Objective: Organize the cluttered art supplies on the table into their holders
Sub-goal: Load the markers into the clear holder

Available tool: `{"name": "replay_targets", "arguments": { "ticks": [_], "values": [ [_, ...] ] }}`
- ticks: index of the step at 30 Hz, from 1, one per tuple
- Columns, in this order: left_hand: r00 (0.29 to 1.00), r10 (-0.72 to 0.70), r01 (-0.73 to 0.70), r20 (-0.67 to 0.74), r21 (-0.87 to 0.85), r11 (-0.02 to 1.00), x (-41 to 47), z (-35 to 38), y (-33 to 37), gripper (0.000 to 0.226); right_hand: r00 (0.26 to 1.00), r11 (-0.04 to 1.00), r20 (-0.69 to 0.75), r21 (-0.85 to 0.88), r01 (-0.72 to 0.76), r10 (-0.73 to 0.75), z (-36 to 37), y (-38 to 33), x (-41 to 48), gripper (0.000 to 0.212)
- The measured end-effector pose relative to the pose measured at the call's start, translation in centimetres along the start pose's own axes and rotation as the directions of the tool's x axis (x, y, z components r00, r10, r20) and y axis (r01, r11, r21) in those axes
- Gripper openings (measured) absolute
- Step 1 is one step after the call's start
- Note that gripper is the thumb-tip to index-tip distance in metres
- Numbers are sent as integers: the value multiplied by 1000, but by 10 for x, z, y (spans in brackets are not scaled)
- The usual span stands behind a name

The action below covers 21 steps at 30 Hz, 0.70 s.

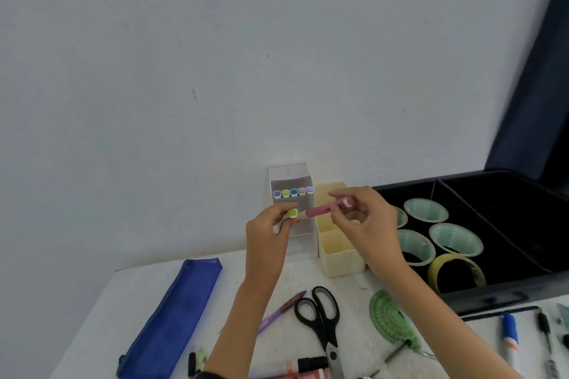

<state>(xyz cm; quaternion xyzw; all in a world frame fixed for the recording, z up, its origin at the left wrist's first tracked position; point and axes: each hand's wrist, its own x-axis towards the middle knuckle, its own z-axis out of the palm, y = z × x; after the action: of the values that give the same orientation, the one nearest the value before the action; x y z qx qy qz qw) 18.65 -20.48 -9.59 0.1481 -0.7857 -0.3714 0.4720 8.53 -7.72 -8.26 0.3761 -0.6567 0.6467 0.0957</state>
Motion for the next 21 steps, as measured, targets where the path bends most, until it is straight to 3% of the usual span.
{"name": "replay_targets", "arguments": {
  "ticks": [5, 10, 16, 21],
  "values": [
    [998, -20, 19, 55, 17, 1000, 5, 12, -11, 19, 998, 994, -57, -106, -7, 1, 13, 11, 1, 15],
    [997, -25, 21, 74, 53, 998, 8, 19, -21, 19, 990, 991, -107, 104, -81, 93, 14, 5, -3, 14],
    [990, -11, -3, 140, 99, 995, 18, 23, -33, 16, 993, 947, 56, 299, -118, 106, 9, -10, -10, 19],
    [983, 9, -44, 183, 190, 981, 24, 31, -38, 14, 994, 977, 95, 200, -67, 48, 13, 1, -8, 19]
  ]
}}
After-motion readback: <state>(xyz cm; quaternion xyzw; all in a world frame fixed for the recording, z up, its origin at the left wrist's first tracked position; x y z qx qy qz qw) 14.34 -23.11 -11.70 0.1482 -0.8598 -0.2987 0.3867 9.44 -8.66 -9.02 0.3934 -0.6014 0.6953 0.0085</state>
